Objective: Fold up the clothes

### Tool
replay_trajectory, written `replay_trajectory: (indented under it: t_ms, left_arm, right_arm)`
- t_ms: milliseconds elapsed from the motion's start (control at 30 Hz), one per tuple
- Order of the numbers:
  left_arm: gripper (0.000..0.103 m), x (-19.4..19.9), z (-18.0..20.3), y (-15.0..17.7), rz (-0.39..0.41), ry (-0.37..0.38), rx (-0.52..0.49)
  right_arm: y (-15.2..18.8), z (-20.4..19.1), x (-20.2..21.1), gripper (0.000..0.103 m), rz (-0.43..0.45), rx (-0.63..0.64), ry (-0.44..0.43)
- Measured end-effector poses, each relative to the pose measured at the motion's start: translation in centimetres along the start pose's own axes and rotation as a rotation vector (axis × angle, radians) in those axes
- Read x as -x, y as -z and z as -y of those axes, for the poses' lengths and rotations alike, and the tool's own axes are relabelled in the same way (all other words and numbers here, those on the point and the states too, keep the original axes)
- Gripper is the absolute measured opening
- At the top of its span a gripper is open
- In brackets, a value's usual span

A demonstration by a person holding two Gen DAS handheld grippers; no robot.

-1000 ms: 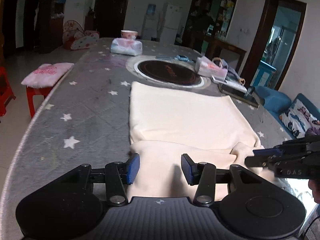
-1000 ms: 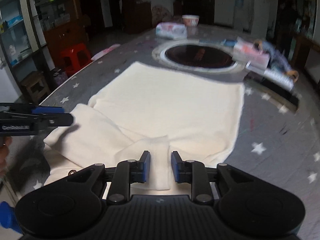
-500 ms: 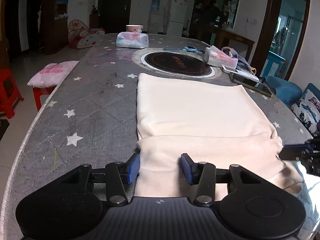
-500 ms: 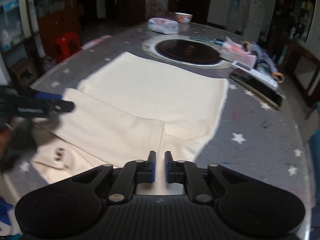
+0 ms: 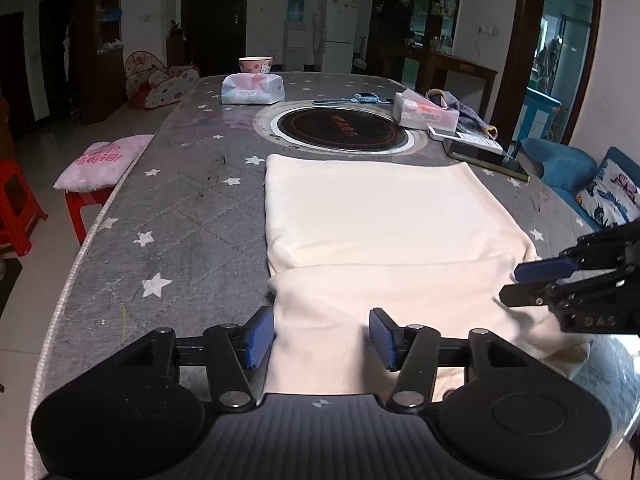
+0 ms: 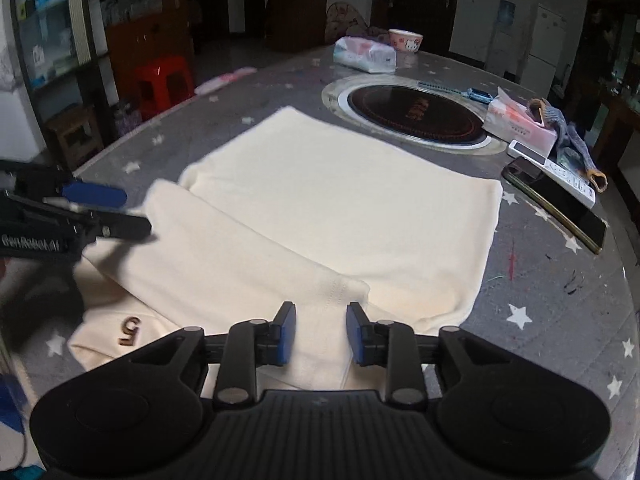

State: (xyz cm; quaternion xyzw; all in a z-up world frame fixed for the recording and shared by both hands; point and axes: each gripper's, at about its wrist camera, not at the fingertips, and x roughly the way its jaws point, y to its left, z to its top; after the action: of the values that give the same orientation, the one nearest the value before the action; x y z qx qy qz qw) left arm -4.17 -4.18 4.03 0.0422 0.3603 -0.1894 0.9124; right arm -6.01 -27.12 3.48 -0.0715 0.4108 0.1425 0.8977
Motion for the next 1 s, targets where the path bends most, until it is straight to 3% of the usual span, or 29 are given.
replay_trajectory:
  t_ms: [233,333,400,633,767,800,867,933,967,1000]
  left_arm:
    - [0.062,2.8,0.3,2.1,-0.003,0.022,-0.103]
    - [0.068,4.5,1.4,3.7,0.009,0.060,-0.205]
    - [0.069,5.3,2.4,4.9,0.008,0.089,-0.287]
    - [0.069,4.6,5.6,7.5,0.021,0.105,-0.497]
    - [0.069,3.8,6.5,7.5,0.053,0.107,-0.539]
    - [0.067,3.7,6.6,7.4,0.057,0.110,-0.542]
    - [0.048,3.4,6.8,7.3,0.064,0.114,-0.551]
    - [0.036,3.3,7.0,7.2,0.073,0.118,-0.553]
    - [0.023,3.3,7.0,7.1,0.079,0.121,-0.548]
    - [0.021,3.3,7.0,7.0,0.082,0.122,-0.540]
  right_arm:
    - [1.1,0.4,1.3,0.029,-0.021,0.006,-0.017]
    - [1.6,0.6,2.4,0.040,-0.020,0.021,-0.027]
    - [2.1,0.5,3.1,0.040,-0.022,0.043,-0.022]
    - [3.5,0.6,5.0,0.043,-0.025,0.075,-0.031]
    - [4.3,0.5,5.7,0.044,-0.029,0.090,-0.027]
    - [4.5,0.5,5.9,0.044,-0.030,0.093,-0.027]
    - [4.9,0.3,6.2,0.051,-0.030,0.107,-0.032]
    - [5.3,0.1,6.4,0.053,-0.031,0.133,-0.032]
    - [5.4,0.0,6.5,0.053,-0.031,0.147,-0.030]
    - [5.6,-0.1,6.6,0.053,-0.032,0.161,-0.029]
